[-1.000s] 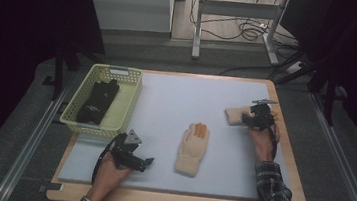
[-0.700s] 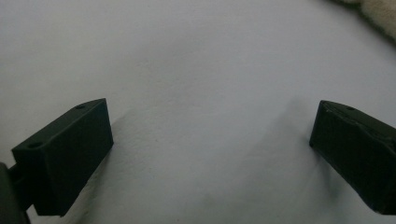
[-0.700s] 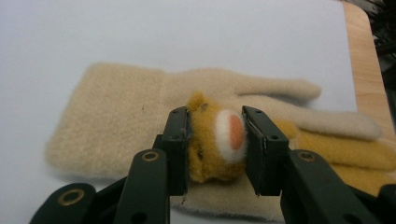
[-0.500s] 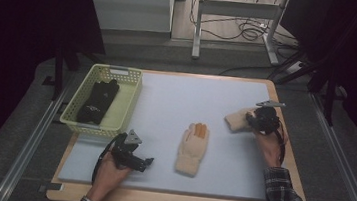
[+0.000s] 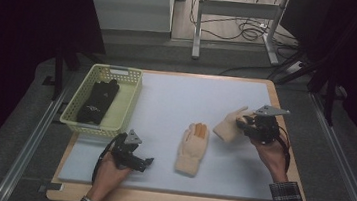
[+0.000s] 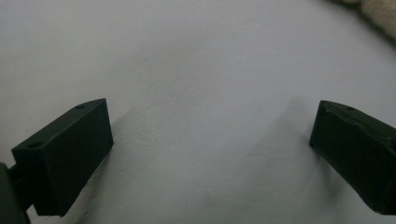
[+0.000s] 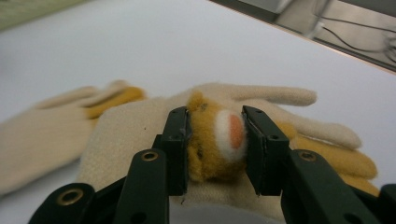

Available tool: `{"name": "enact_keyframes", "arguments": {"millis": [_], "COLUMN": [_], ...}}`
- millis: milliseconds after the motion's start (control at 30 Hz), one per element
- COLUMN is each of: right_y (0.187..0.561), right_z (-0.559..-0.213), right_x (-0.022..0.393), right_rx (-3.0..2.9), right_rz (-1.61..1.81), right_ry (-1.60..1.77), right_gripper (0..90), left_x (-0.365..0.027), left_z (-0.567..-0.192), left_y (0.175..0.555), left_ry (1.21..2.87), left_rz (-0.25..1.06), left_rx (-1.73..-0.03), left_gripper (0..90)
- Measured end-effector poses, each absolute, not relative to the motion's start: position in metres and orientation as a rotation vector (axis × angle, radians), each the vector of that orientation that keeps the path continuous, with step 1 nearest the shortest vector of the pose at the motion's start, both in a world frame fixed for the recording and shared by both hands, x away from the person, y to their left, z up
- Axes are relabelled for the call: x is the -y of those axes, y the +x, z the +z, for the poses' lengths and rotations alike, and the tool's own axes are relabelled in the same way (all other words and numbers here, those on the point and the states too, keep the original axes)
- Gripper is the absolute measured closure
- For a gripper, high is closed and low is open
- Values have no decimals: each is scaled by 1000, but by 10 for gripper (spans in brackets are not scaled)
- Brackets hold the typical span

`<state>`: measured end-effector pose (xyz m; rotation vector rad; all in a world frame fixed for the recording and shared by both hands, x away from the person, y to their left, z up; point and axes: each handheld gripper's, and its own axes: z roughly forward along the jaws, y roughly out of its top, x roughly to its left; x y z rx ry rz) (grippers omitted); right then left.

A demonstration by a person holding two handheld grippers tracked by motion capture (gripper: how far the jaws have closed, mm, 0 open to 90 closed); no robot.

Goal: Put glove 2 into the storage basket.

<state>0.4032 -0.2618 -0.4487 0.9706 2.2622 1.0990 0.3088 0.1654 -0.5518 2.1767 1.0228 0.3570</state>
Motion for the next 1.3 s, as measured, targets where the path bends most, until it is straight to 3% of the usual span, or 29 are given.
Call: {"name": "enact_keyframes", "arguments": {"millis": [467, 933, 1000, 1167, 1300], "right_y": [359, 362, 364, 361, 356], "right_z": [-442, -479, -488, -499, -490], "right_x": [205, 153, 151, 156, 163], "right_rx": [-2497, -2658, -2674, -2671, -2625], "right_rz": [1285, 1222, 1173, 1189, 1213], "right_ry": [541, 329, 360, 487, 541], "right_gripper": [626, 613, 577, 341, 305], "left_x": [-166, -166, -165, -165, -165], "left_z": [-552, -552, -552, -552, -552], "left_y": [309, 309, 309, 309, 309], "left_ry": [2177, 2177, 2174, 2176, 2175], "left_rz": [359, 362, 358, 357, 358], "left_rx": [-1021, -1020, -1024, -1023, -1024], "left_gripper": [0, 0, 0, 0, 0]}}
